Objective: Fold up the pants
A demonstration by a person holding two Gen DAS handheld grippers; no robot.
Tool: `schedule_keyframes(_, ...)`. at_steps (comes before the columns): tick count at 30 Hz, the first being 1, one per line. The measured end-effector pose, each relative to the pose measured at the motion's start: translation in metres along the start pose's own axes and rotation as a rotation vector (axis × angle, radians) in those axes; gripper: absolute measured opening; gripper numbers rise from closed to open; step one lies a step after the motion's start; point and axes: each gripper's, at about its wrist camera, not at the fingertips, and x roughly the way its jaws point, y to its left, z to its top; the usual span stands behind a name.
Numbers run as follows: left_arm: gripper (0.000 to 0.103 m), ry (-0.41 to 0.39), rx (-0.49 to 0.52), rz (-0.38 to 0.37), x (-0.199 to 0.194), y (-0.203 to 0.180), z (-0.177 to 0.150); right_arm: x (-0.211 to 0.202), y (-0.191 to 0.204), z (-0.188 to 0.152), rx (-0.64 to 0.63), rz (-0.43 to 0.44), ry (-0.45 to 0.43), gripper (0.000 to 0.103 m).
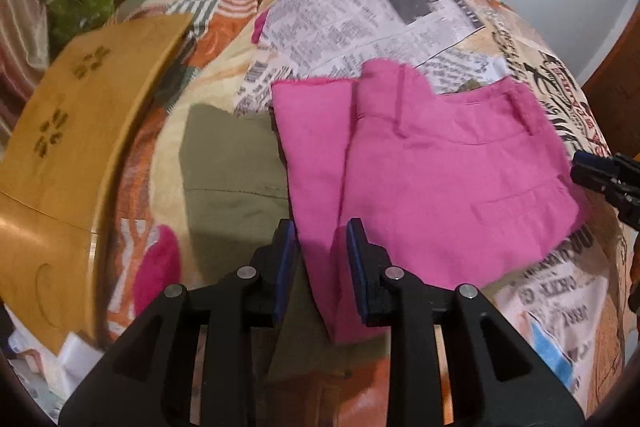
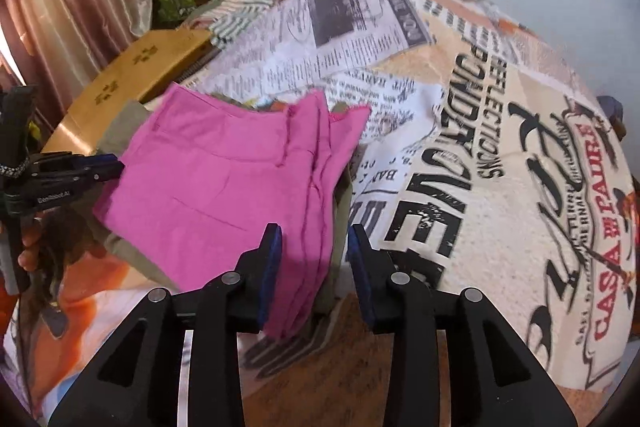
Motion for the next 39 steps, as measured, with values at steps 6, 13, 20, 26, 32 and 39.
schedule_keyframes(6, 0.027, -0.12, 0.048, 0.004, -0.081, -0.023, -0.004, -0.072, 0.014, 0.003, 0.014, 0.028, -0.121, 0.031)
schedule_keyframes(13, 0.027, -0.333, 0.124, 0.005, -0.212, -0.07, -0.024, -0.181, 0.043, -0.008, 0.009, 0.065, -0.32, 0.031)
schedule_keyframes(20, 0.027, -0.546, 0.159, -0.033, -0.332, -0.111, -0.07, -0.281, 0.077, -0.039, -0.009, 0.129, -0.511, 0.031)
schedule_keyframes(26, 0.027, -0.692, 0.156, -0.017, -0.401, -0.131, -0.12, -0.344, 0.108, -0.083, -0.056, 0.11, -0.672, 0.031)
schedule_keyframes(32, 0.035, -0.813, 0.131, 0.009, -0.447, -0.146, -0.168, -0.379, 0.14, -0.125, -0.096, 0.069, -0.797, 0.031)
schedule_keyframes(39, 0.054, -0.894, 0.121, -0.006, -0.47, -0.155, -0.206, -0.382, 0.157, -0.144, -0.063, 0.058, -0.853, 0.058)
